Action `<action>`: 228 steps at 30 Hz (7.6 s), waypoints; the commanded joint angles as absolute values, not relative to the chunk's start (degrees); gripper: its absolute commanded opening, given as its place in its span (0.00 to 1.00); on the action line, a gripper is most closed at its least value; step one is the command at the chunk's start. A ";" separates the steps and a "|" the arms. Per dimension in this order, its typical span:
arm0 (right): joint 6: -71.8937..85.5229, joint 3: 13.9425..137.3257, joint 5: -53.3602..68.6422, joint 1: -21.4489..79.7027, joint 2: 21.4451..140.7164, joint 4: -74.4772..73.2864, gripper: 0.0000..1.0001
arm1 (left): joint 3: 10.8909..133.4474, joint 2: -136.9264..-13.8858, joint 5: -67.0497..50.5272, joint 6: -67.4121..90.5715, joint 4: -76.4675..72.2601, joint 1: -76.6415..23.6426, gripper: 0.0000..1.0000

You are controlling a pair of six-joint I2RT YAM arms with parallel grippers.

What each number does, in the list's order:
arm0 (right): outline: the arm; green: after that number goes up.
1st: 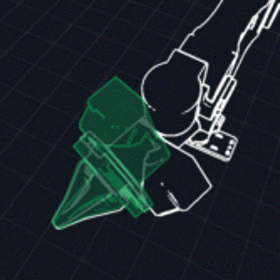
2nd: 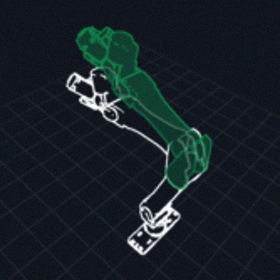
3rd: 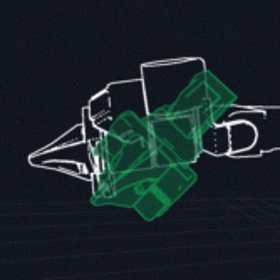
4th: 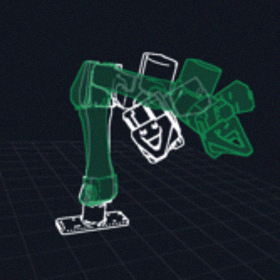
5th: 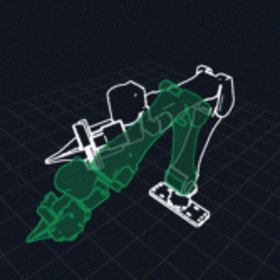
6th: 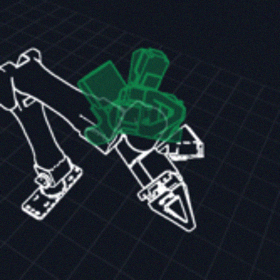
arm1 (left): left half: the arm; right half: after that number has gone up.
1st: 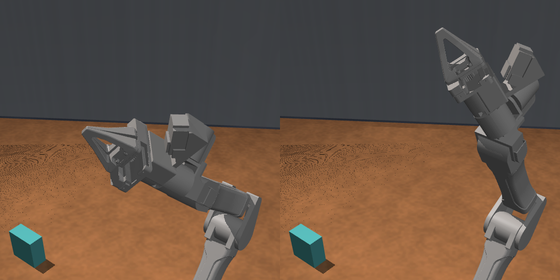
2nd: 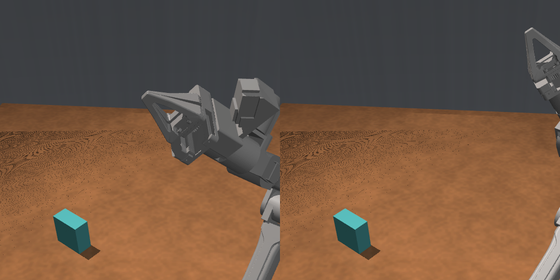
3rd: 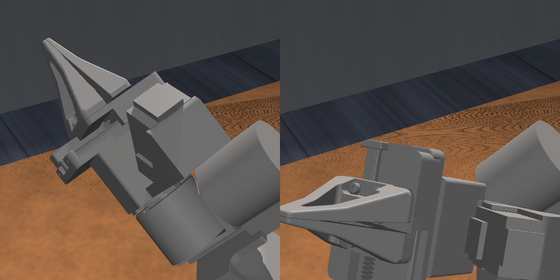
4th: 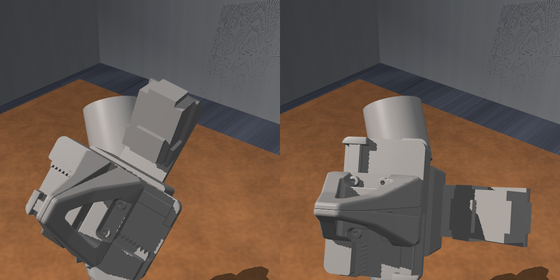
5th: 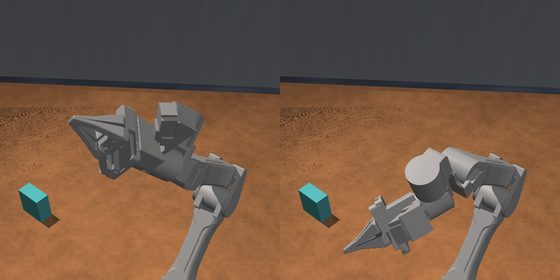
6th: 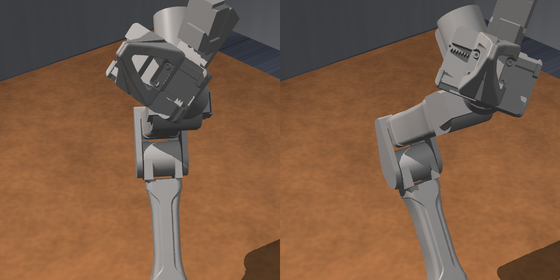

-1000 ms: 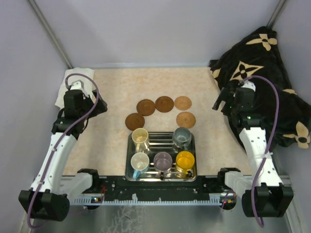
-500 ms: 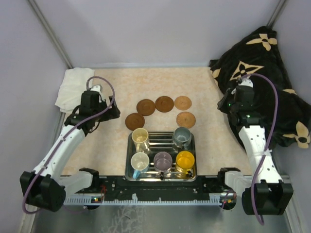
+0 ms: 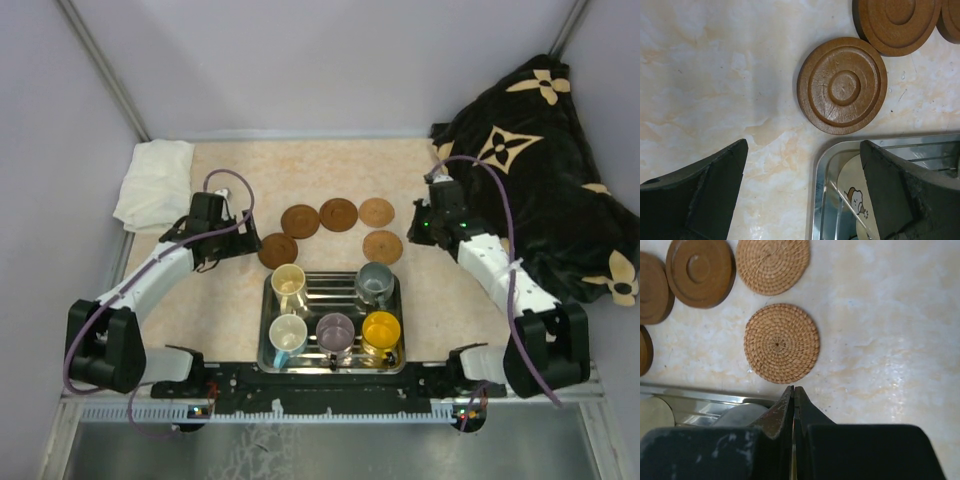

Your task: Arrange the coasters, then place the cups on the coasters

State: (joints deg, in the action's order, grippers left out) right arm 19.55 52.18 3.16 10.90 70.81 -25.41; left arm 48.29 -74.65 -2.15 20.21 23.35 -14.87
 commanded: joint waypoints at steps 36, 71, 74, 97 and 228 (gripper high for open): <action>11.17 88.39 -7.40 20.21 116.82 -27.10 0.35 | 60.48 -92.33 -3.15 22.00 15.48 -15.47 0.99; 17.96 75.12 -23.35 9.88 113.11 -31.91 0.38 | 58.55 -89.70 -5.28 22.03 14.64 -15.47 0.99; 17.89 76.09 -23.08 9.39 113.11 -32.23 0.38 | 58.32 -89.25 -4.82 21.80 15.02 -15.47 0.99; 14.22 76.88 -20.53 19.68 98.42 -33.99 0.38 | 56.37 -81.74 2.68 18.64 17.57 -15.47 0.99; 10.67 84.12 -16.16 26.10 93.65 -31.22 0.46 | 46.92 -73.47 -0.13 23.94 16.83 -16.62 0.99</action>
State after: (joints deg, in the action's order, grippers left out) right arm 11.07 87.00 -18.74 25.58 99.48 -33.58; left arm 48.90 -78.39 1.67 22.33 18.02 -15.68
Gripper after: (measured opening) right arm 0.431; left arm 0.993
